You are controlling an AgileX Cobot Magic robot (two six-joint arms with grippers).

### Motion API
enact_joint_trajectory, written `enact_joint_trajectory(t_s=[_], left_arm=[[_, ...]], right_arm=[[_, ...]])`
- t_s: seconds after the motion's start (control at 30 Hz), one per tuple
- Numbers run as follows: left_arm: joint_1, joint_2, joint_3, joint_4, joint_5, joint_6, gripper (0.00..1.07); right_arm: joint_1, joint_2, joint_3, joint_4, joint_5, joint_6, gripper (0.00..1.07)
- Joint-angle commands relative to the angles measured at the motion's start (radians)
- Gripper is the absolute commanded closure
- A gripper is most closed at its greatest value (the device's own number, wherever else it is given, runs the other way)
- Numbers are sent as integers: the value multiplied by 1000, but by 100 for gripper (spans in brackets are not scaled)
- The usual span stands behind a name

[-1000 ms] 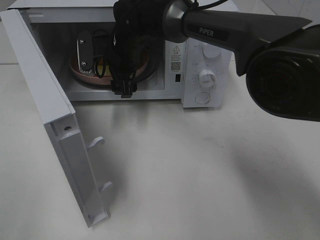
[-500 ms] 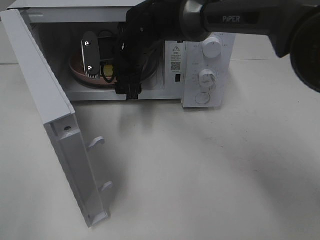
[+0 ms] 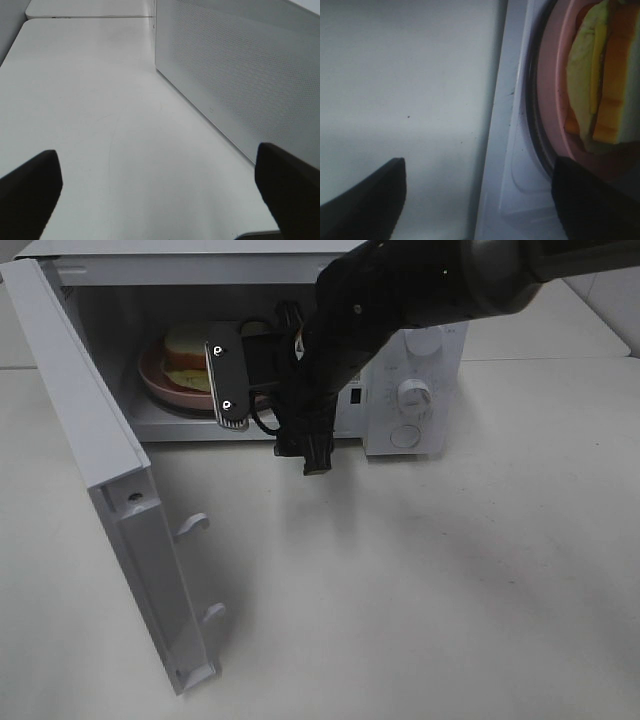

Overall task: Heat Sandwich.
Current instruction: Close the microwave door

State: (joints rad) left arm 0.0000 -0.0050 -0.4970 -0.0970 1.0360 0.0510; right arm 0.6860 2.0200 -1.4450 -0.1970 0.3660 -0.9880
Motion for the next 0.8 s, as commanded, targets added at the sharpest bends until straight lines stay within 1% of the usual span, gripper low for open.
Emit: enact_joint_trajectory(t_s=[0.03, 0.07, 0.1, 0.2, 0.23, 0.33, 0.37, 0.4, 0.5, 0.53, 0.67, 0.7, 0.8], left_arm=[[-4, -26, 4, -4, -7, -3, 1], [-4, -26, 4, -4, -7, -3, 1], [-4, -26, 4, -4, -7, -3, 1], [-4, -26, 4, -4, -7, -3, 1], [-4, -26, 4, -4, -7, -3, 1], [-4, -26, 4, -4, -7, -3, 1], [-4, -26, 4, -4, -7, -3, 1], [-4, -26, 4, -4, -7, -3, 1], [-4, -26, 4, -4, -7, -3, 1], [-4, -26, 4, -4, -7, -3, 1], [-4, -26, 4, -4, -7, -3, 1], [-4, -26, 4, -4, -7, -3, 1], [-4, -26, 4, -4, -7, -3, 1]], right_arm=[[1, -74, 76, -1, -18, 33, 31], [1, -74, 76, -1, -18, 33, 31], [1, -116, 118, -1, -21, 65, 31], [1, -175, 171, -1, -22, 113, 31], [1, -175, 171, -1, -22, 113, 31], [1, -254, 248, -1, -23, 215, 31], [1, -254, 248, -1, -23, 215, 31], [1, -294, 288, -1, -22, 256, 31], [1, -352, 347, -1, -18, 330, 31], [1, -352, 347, -1, -18, 330, 31], [1, -471, 469, -1, -10, 529, 31], [1, -471, 469, -1, -10, 529, 31], [1, -530, 527, -1, 20, 632, 31]])
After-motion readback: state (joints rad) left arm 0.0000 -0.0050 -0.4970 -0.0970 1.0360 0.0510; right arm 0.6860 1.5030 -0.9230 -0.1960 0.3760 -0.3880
